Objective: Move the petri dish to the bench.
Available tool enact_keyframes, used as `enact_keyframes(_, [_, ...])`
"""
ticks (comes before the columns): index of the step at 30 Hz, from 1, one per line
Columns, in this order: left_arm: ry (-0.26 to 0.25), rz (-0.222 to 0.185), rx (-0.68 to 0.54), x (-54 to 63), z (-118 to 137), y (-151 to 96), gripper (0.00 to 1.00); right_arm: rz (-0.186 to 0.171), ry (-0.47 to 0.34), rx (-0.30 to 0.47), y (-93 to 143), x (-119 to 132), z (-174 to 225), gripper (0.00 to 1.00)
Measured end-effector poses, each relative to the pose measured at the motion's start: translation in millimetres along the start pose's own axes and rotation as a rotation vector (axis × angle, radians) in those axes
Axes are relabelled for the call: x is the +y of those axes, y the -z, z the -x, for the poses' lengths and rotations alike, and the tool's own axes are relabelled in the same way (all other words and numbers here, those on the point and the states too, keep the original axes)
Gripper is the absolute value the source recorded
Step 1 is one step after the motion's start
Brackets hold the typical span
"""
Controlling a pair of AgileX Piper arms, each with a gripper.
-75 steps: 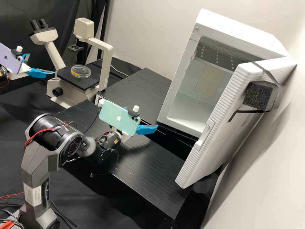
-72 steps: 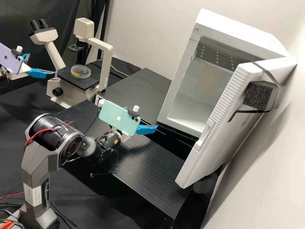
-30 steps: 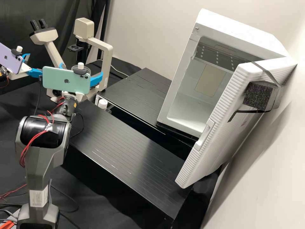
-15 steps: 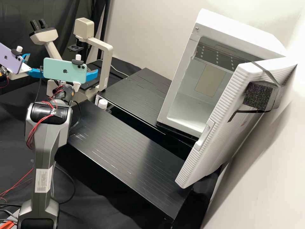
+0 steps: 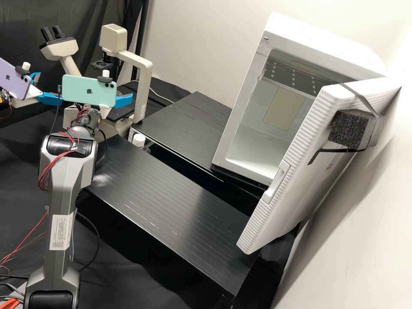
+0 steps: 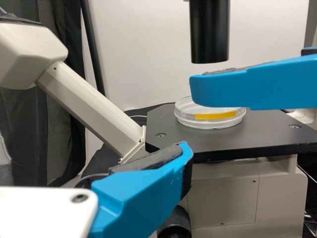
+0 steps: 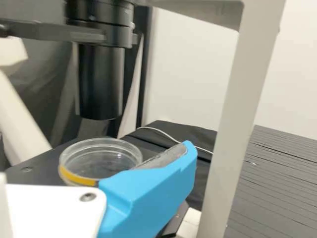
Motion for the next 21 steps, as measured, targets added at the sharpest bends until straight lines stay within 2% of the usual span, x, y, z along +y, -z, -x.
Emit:
enact_keyframes(9, [0.0,0.0,0.0,0.0,0.0,0.0,1.0,-0.009,0.063,-0.031,-4.8,-15.8,-20.3,1.0])
enact_keyframes(18, [0.0,0.0,0.0,0.0,0.0,0.0,1.0,0.004,0.086,-0.028,2.5,-26.3,-33.6,1.0])
enact_keyframes(21, [0.0,0.0,0.0,0.0,0.0,0.0,1.0,-0.019,0.093,-0.044,2.2,-27.2,-37.5,1.0])
